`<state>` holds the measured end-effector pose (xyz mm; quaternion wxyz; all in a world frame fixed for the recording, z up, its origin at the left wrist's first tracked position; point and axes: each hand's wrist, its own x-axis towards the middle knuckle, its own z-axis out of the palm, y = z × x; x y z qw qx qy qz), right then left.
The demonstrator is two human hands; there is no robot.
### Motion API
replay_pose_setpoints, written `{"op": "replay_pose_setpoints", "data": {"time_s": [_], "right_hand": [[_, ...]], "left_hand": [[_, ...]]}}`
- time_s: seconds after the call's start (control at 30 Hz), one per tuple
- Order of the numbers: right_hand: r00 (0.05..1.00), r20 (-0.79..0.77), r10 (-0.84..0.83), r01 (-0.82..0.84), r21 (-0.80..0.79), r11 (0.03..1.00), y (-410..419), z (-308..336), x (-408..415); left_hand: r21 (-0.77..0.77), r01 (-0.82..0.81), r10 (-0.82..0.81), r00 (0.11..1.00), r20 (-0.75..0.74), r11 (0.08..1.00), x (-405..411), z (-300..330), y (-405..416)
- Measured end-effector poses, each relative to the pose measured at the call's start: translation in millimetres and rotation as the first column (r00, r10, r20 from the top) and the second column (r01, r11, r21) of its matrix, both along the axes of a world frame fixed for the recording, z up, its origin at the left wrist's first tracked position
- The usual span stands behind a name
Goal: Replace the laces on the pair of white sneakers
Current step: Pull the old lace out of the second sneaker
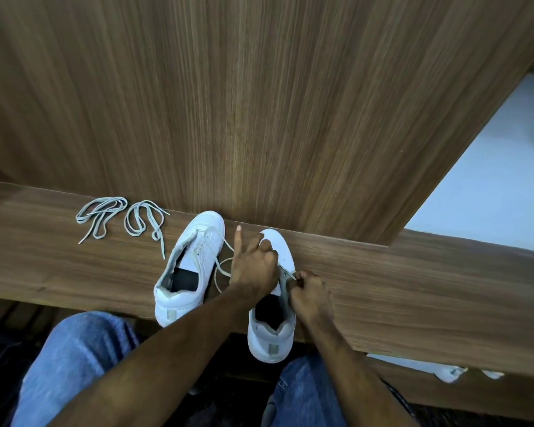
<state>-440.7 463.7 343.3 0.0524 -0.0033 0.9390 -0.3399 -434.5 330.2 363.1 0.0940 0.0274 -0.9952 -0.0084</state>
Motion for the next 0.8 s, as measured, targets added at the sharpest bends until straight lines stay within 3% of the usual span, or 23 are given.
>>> {"op": "replay_pose_setpoints", "data": {"time_s": [0.07,0.13,0.2,0.23,0.3,0.37,0.43,0.47,0.57,0.63,0.8], "right_hand": [[1.0,0.006,0.002,-0.002,-0.019,1.0,0,-1,-1],[1.0,0.007,-0.001,0.001,-0.027,1.0,-1,0,-1],[1.0,-0.002,-0.001,0.001,-0.015,1.0,-1,0,0],[1.0,-0.006,0.001,-0.001,-0.007,1.0,-2,-1,0],[1.0,-0.016,0.008,-0.007,0.007,1.0,-1,-1,0],[1.0,-0.027,0.015,-0.015,0.013,1.0,-1,-1,0],[0.999,-0.032,0.012,-0.011,0.026,1.0,-1,-1,0],[0.999,-0.032,0.008,-0.007,0.03,1.0,-1,-1,0],[1.0,-0.02,0.006,-0.005,0.034,0.999,-2,0,1],[1.0,-0.013,0.015,-0.015,0.031,0.999,-3,1,1],[1.0,-0.006,0.014,-0.013,0.023,1.0,0,4,2]], "left_hand": [[0.066,0.002,0.006,0.993,-0.118,0.998,-4,10,-5],[0.352,-0.08,0.189,0.939,-0.288,0.933,-12,27,-12],[0.722,-0.1,0.46,0.828,-0.321,0.684,-17,48,-22],[0.835,-0.071,0.559,0.774,-0.299,0.545,-20,57,-28],[0.925,0.032,0.66,0.691,-0.294,0.378,-24,69,-37],[0.943,0.118,0.69,0.654,-0.309,0.31,-24,72,-42],[0.936,0.11,0.648,0.695,-0.313,0.334,-24,68,-42],[0.918,0.057,0.596,0.745,-0.301,0.393,-23,63,-42],[0.704,-0.146,0.403,0.89,-0.213,0.695,-17,42,-33],[0.534,-0.152,0.276,0.948,-0.16,0.831,-9,28,-23],[0.347,-0.137,0.111,0.989,0.095,0.928,16,4,-4]]}}
